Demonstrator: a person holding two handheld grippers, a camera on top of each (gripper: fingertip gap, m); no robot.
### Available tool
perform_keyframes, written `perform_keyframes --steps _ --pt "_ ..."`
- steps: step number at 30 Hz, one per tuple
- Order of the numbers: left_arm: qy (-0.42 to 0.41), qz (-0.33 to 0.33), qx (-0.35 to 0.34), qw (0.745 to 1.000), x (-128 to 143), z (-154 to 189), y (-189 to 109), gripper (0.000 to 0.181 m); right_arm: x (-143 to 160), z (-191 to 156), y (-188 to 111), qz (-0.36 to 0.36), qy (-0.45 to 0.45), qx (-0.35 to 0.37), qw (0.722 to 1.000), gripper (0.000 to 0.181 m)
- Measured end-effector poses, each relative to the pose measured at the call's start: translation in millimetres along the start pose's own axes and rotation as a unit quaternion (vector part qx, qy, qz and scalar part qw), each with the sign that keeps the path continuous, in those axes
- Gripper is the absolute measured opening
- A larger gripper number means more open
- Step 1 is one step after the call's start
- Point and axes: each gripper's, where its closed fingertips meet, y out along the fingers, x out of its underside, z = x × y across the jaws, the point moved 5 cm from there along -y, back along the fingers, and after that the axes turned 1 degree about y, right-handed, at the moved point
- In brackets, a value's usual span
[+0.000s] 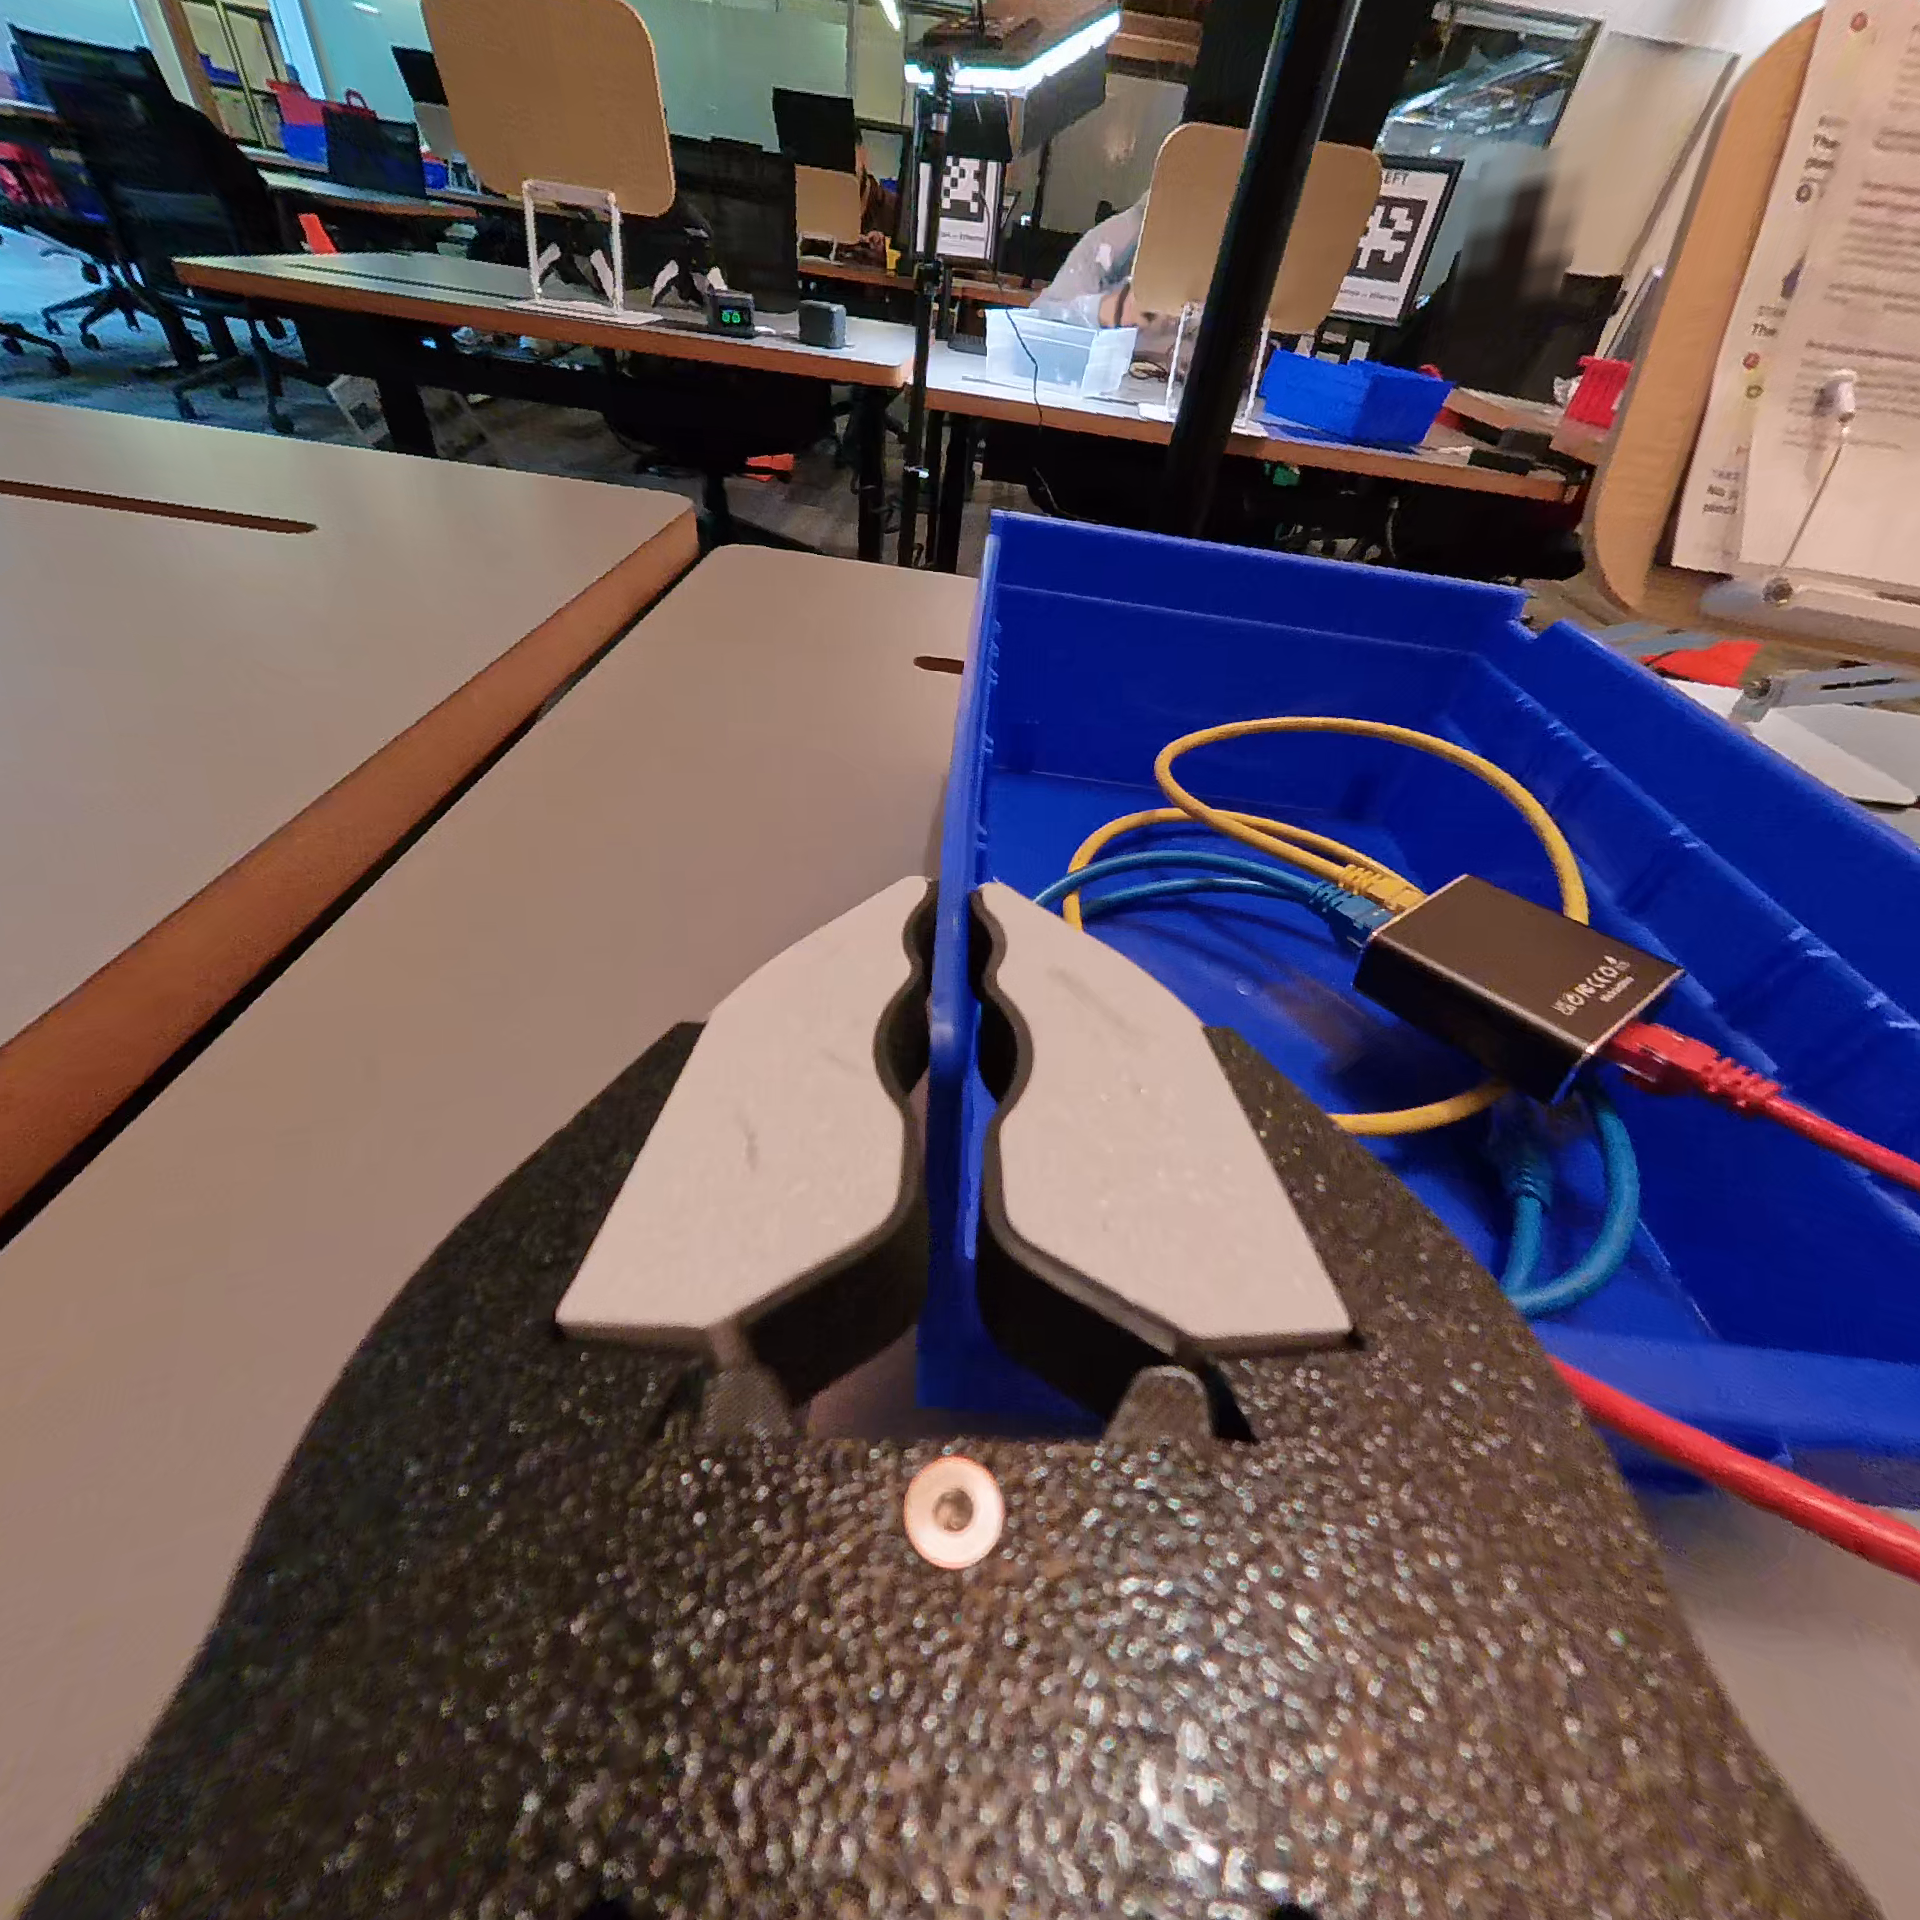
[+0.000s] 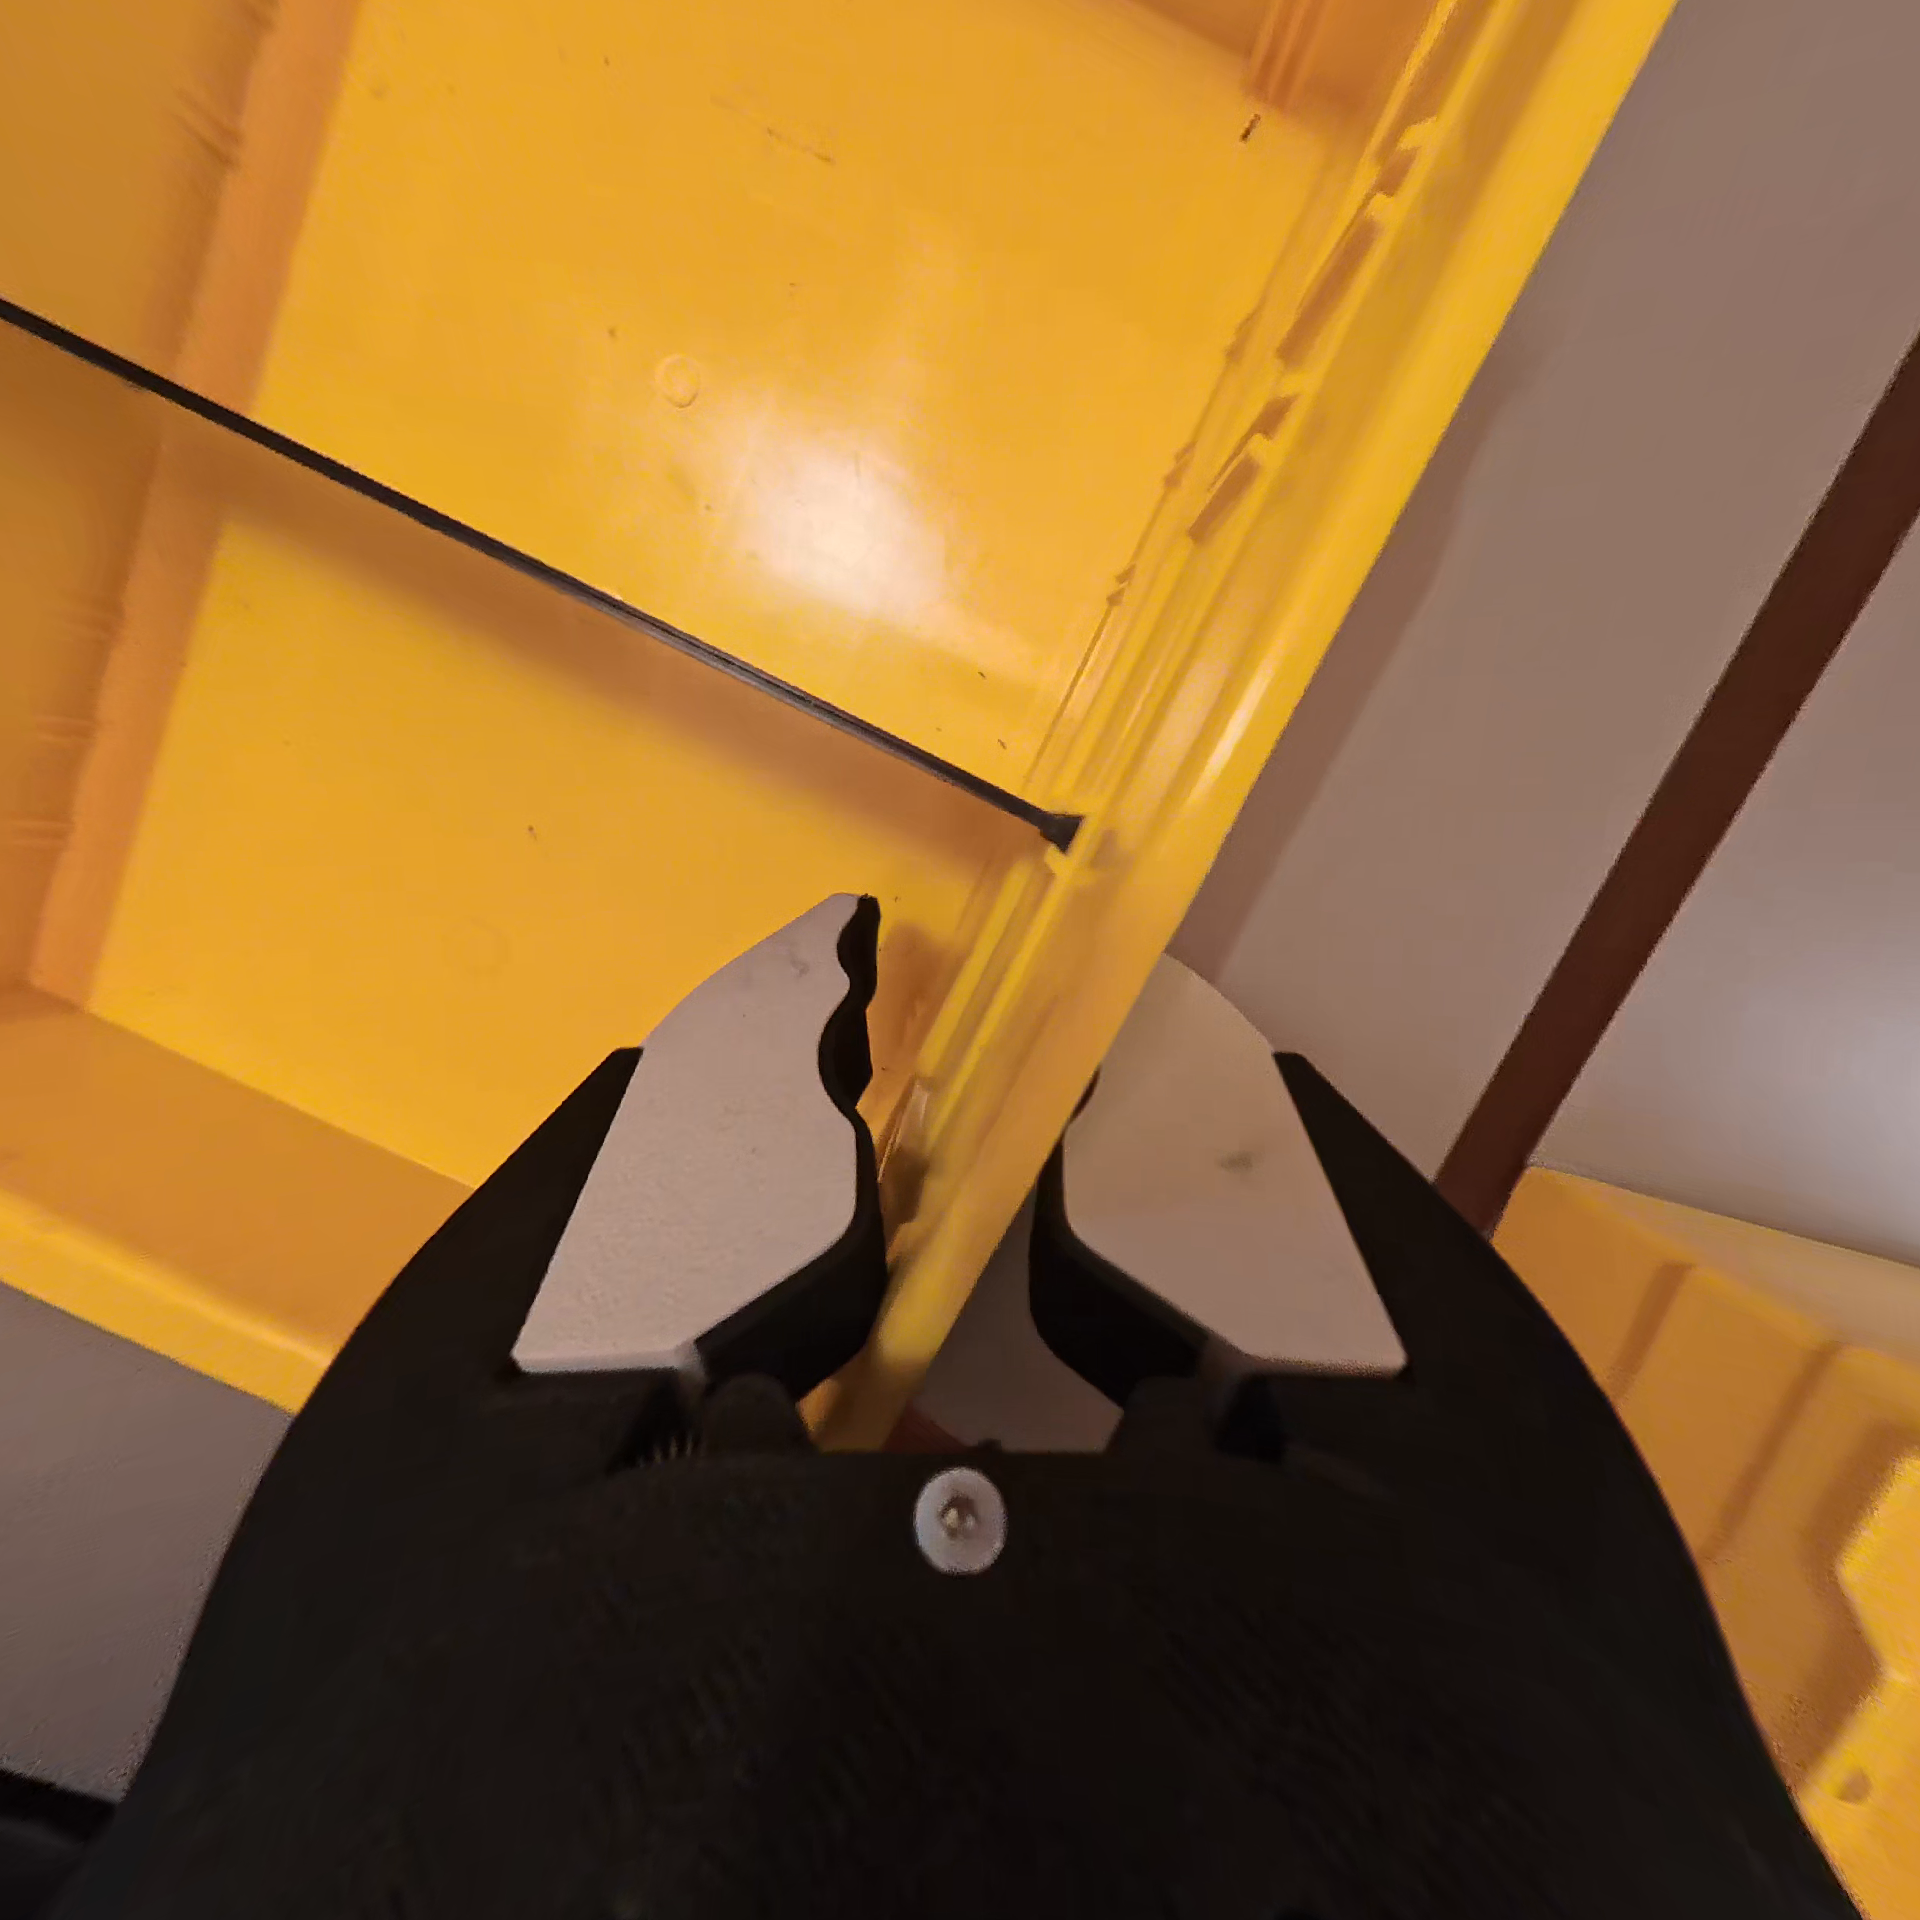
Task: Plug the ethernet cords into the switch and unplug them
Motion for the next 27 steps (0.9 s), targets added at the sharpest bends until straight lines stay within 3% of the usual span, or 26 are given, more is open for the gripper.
perform_keyframes --steps 9,10,12,13,15,17,20,23,27 --pt "0.018 -0.007 -0.02 1.0 -1 -6 2 0.006 -7 34 12 0.038 0.006 0.023 0.999 0.047" --pt "0.022 -0.013 -0.032 0.999 -4 -6 0 0.007 -7 38 8 0.036 -0.005 0.052 0.998 0.053" --pt "0.023 -0.002 -0.062 0.998 -24 -3 -10 0.031 -14 45 -11 0.058 -0.043 0.125 0.99 0.074" --pt "0.018 0.005 -0.054 0.998 -37 5 -15 0.04 -18 44 -25 0.075 -0.061 0.152 0.984 0.082" --pt "0.0 -0.015 -0.007 1.0 -59 32 -20 0.039 -21 35 -55 0.104 -0.089 0.203 0.97 0.091" --pt "-0.001 -0.114 0.048 0.992 -60 61 -13 0.037 -22 14 -86 0.135 -0.1 0.25 0.953 0.094" --pt "-0.035 -0.267 0.164 0.949 -41 103 11 0.072 -19 -48 -112 0.194 -0.141 0.245 0.939 0.097" --pt "-0.147 -0.356 0.212 0.898 -22 115 40 0.078 -13 -132 -113 0.276 -0.198 0.165 0.926 0.091" --pt "-0.316 -0.425 0.254 0.809 -1 115 62 0.079 -1 -225 -98 0.353 -0.232 0.038 0.906 0.086"
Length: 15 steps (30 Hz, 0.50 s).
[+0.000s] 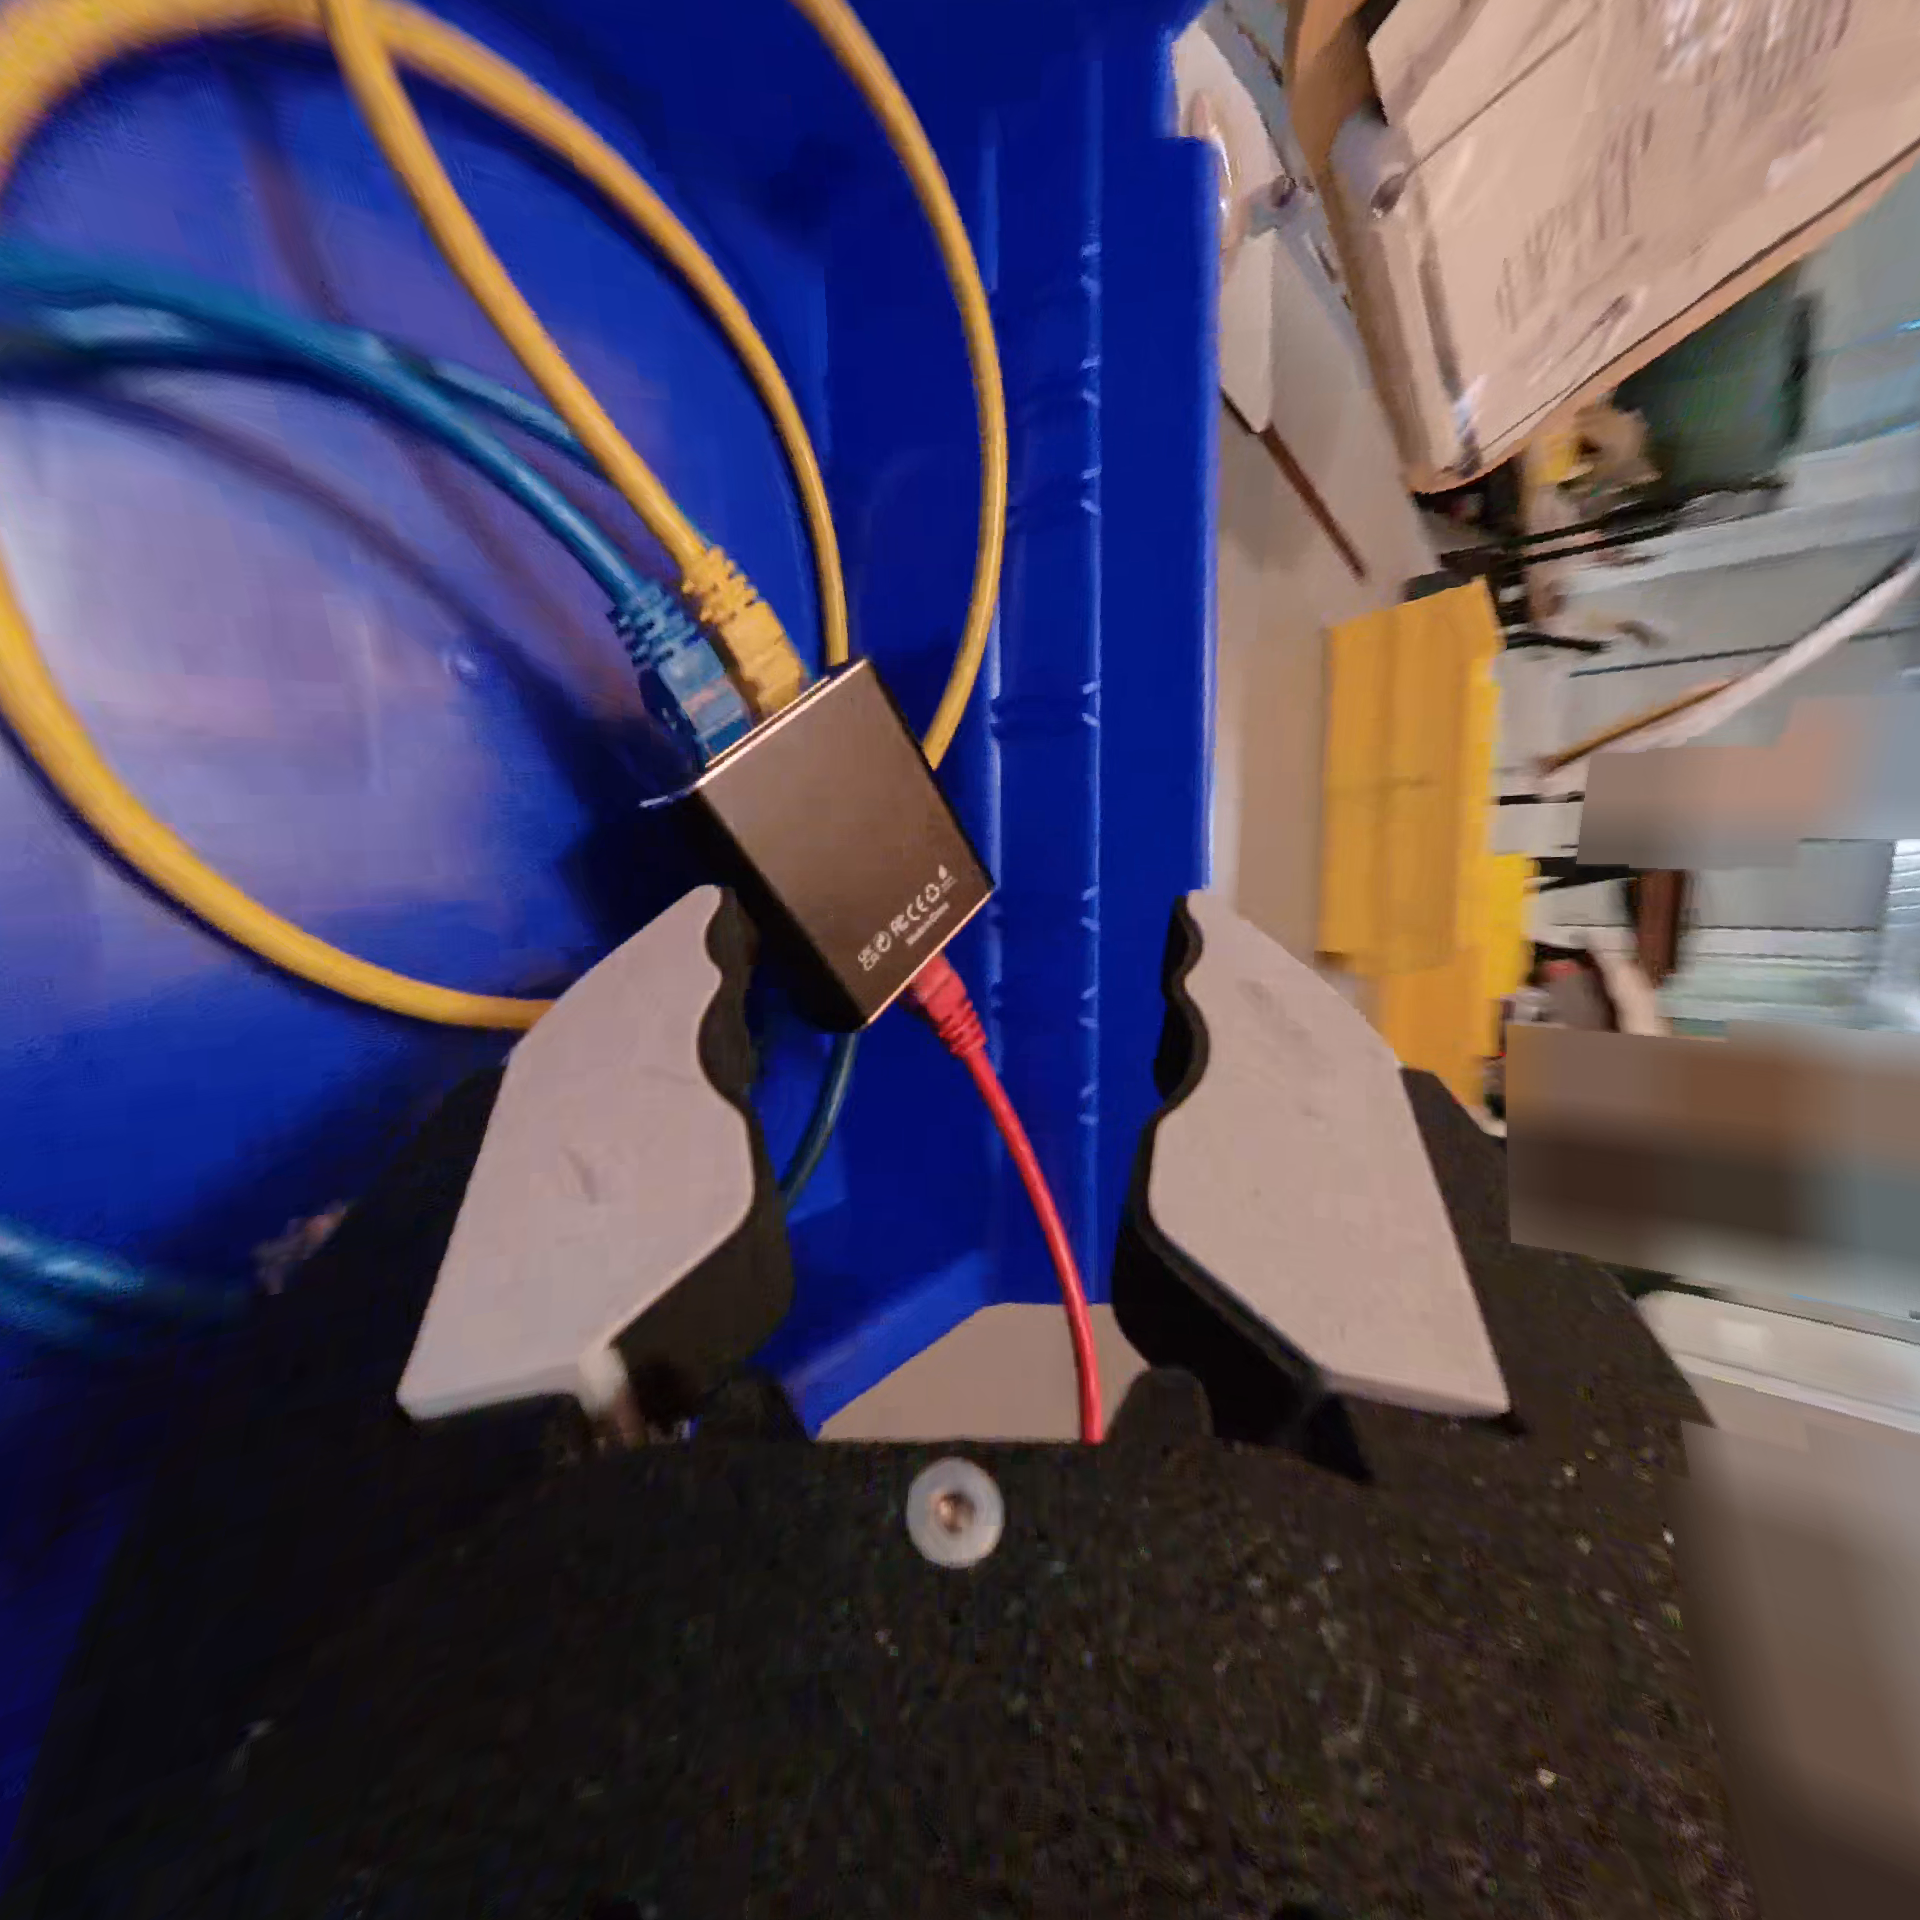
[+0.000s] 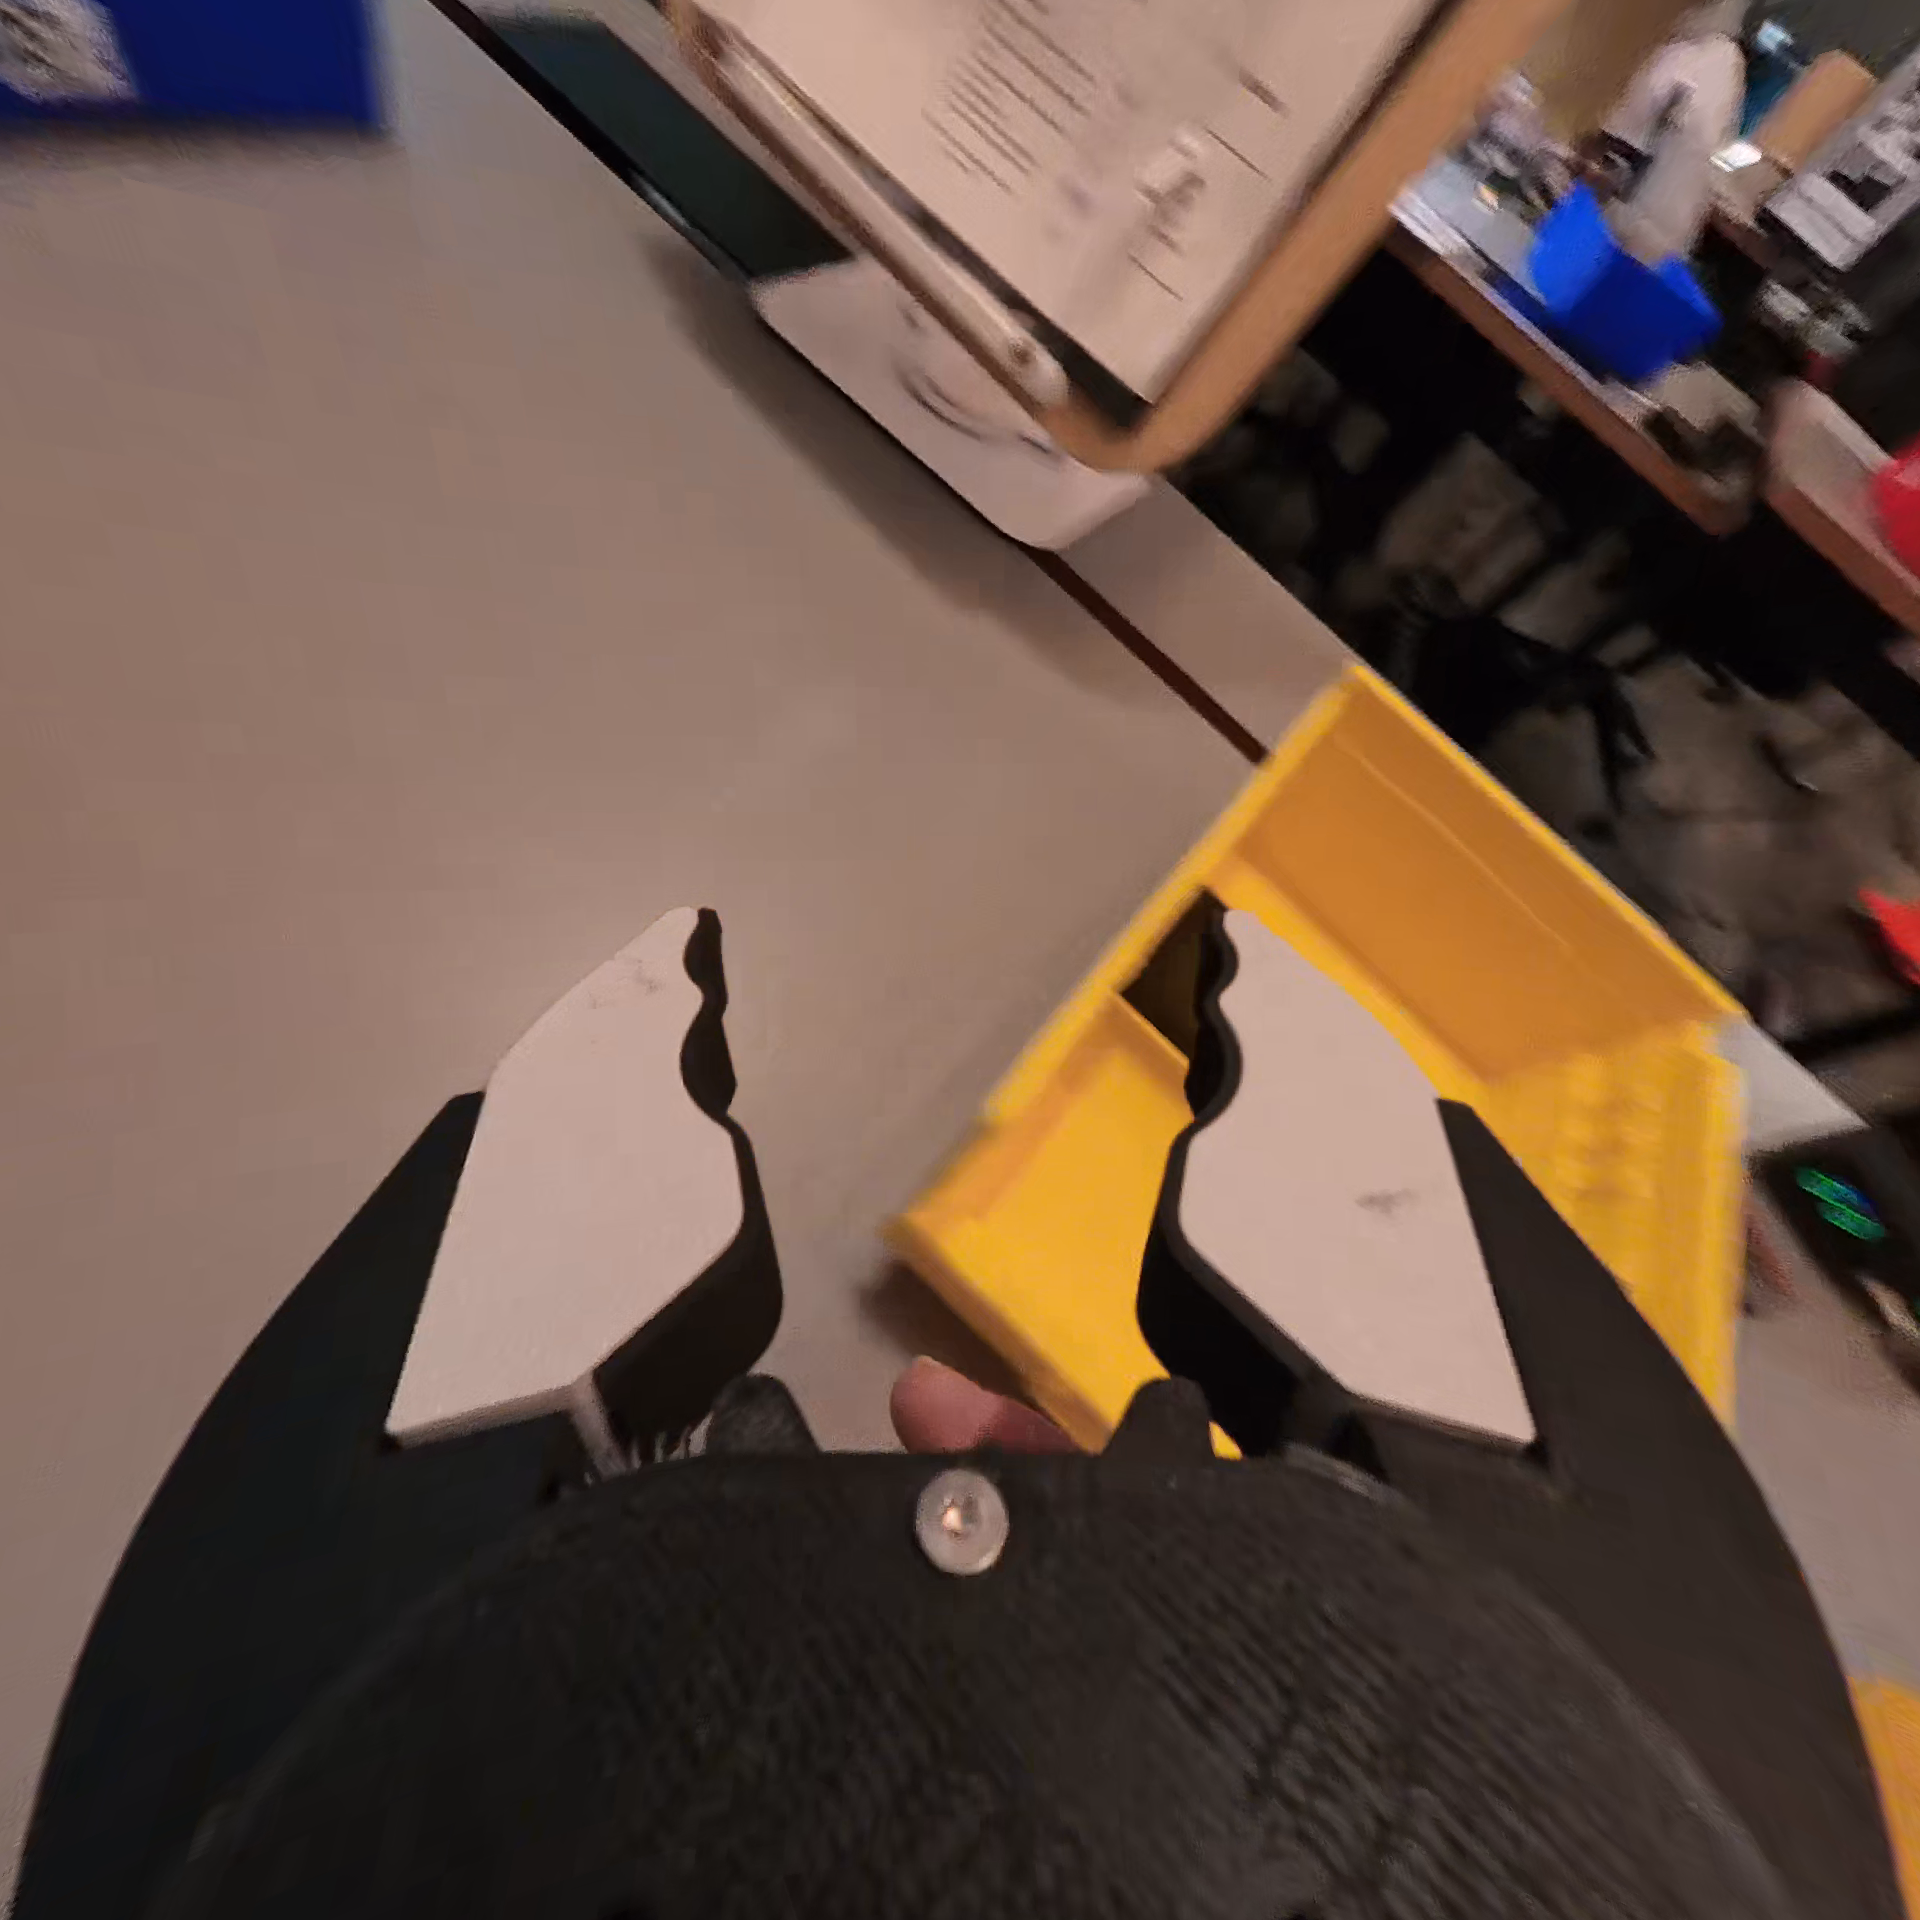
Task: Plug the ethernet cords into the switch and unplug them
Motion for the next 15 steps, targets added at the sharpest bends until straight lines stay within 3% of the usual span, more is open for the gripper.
perform_keyframes --steps 3,7,9,11,15 --pt "-0.055 -0.03 -0.005 0.998 0 -14 10 0.073 -8 -41 10 0.041 -0.002 -0.062 0.997 0.086" --pt "-0.087 -0.037 -0.012 0.995 -2 -16 23 0.071 -16 -52 26 0.013 -0.022 -0.048 0.999 0.093" --pt "-0.091 -0.048 -0.013 0.995 -1 -17 31 0.073 -19 -63 30 0.031 -0.042 -0.076 0.996 0.091" --pt "-0.097 -0.044 -0.007 0.994 1 -22 35 0.055 -23 -66 32 0.037 -0.044 -0.082 0.995 0.089" --pt "-0.056 0.014 0.075 0.996 -4 -12 25 0.03 -27 -66 28 0.053 -0.043 -0.082 0.994 0.09"
